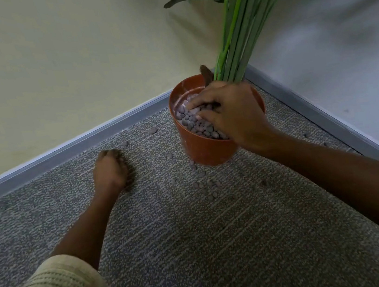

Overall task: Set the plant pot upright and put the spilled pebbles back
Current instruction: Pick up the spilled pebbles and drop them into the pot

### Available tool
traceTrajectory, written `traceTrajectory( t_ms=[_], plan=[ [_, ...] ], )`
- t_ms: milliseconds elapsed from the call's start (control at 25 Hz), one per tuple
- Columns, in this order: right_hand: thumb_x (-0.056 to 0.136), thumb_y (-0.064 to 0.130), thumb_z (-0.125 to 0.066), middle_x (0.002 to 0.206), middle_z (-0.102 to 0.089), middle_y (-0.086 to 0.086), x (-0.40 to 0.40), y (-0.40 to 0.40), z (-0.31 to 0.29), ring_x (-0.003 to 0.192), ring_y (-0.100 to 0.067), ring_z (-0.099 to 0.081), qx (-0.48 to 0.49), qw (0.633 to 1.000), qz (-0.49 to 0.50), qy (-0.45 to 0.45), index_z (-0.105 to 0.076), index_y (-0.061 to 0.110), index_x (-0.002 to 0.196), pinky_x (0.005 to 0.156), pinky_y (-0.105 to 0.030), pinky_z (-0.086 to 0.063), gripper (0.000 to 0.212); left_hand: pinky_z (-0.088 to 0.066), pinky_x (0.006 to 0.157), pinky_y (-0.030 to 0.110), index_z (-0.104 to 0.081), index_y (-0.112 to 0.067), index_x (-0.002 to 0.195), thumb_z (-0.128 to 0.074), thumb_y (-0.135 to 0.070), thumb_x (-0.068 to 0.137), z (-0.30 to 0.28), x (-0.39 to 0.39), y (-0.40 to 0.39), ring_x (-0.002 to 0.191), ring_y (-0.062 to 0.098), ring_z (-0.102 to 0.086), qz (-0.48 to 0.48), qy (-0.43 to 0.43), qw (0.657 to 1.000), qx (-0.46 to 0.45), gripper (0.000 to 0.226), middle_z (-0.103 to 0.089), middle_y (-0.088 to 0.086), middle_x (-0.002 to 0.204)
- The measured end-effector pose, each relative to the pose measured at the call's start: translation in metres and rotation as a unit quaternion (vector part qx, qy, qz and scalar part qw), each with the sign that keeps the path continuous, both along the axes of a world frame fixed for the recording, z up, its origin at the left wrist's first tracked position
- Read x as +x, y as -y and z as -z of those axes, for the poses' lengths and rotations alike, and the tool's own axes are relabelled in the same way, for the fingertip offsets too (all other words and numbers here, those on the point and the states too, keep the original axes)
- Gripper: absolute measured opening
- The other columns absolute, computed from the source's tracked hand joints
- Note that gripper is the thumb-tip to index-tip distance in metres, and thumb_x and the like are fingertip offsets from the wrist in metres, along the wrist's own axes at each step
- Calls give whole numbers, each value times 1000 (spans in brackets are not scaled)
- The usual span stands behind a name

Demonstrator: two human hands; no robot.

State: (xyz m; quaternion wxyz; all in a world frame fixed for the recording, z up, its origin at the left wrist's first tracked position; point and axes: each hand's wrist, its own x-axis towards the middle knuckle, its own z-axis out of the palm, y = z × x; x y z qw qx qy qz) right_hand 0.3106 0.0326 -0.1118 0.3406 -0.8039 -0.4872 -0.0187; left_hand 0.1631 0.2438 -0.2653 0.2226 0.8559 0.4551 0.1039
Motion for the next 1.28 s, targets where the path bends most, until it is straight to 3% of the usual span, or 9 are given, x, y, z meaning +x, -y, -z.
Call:
traceTrajectory(
  t_ms=[160, 280, 400, 680, 840, 1000, 1120, 1200, 1280],
  plan=[
    [84, -4, -59, 117, -65, -9, 10, -9, 16, 100, -9, -55, -61, 998, 26, 3, -68, 11, 111, 87, -12, -42, 33, -36, 107, 43, -34, 2, 140, -46, -5, 90, 1, 29, 2, 131, 42, -41, 96, -44, 994, -10, 52, -33, 25, 149],
    [83, -10, -54, 119, -63, -12, 13, -11, 17, 109, -20, -57, -47, 998, 37, -8, -68, 11, 110, 93, -27, -51, 37, -38, 104, 44, -34, 3, 140, -49, -3, 87, 4, 45, 4, 127, 44, -43, 103, -47, 994, -11, 55, -34, 27, 145],
    [84, -6, -56, 108, -67, -11, 11, -3, 14, 101, -19, -62, -2, 1000, 26, 7, -70, 7, 100, 88, -34, -53, 24, -40, 102, 45, -30, -3, 143, -53, -3, 84, 7, 55, 7, 127, 43, -43, 154, -50, 987, -2, 63, -32, 24, 147],
    [80, -2, -64, 95, -66, -11, -23, 23, 34, 84, -18, -63, 18, 988, -132, 81, -70, 4, 93, 72, -23, -51, 15, -24, 117, 46, -18, -17, 150, -45, -16, 95, 17, 68, 7, 145, 36, -20, 241, -145, 957, 65, 61, -12, 14, 160],
    [79, -2, -60, 112, -63, -14, -25, 29, 75, 102, -27, -61, -207, 938, -206, 188, -61, 5, 112, 77, -37, -54, 35, -44, 100, 42, -30, -13, 147, -45, -14, 95, 11, 58, 5, 123, 39, -51, 250, -131, 952, 115, 54, -31, 16, 152],
    [85, -4, -48, 155, -20, -14, -22, 39, 118, 142, -34, -21, -400, 892, -186, 93, -27, 19, 145, 111, -47, -33, 68, -48, 88, 42, -51, -6, 131, -56, -8, 86, 2, 55, 7, 102, 41, -60, 236, -85, 962, 110, 45, -47, 19, 129],
    [86, -7, -45, 160, 4, -12, -29, 44, 136, 145, -41, 4, -453, 867, -198, 66, -10, 28, 149, 115, -54, -14, 80, -42, 100, 42, -40, -7, 139, -60, -3, 79, 0, 60, 6, 121, 42, -48, 217, -58, 973, 54, 63, -38, 21, 139],
    [92, 0, -42, 159, 0, -15, -38, 45, 141, 144, -44, 0, -449, 864, -208, 95, -9, 21, 149, 114, -53, -21, 69, -33, 113, 41, -29, -9, 147, -57, -3, 81, 0, 67, 8, 138, 38, -32, 252, -97, 963, 11, 71, -21, 17, 155],
    [93, 2, -42, 154, -17, -20, -44, 44, 141, 142, -42, -14, -424, 871, -210, 133, -18, 8, 147, 109, -47, -34, 59, -33, 114, 41, -31, -9, 146, -53, -8, 86, 3, 73, 15, 138, 37, -33, 283, -135, 949, 28, 64, -18, 14, 157]
  ],
)
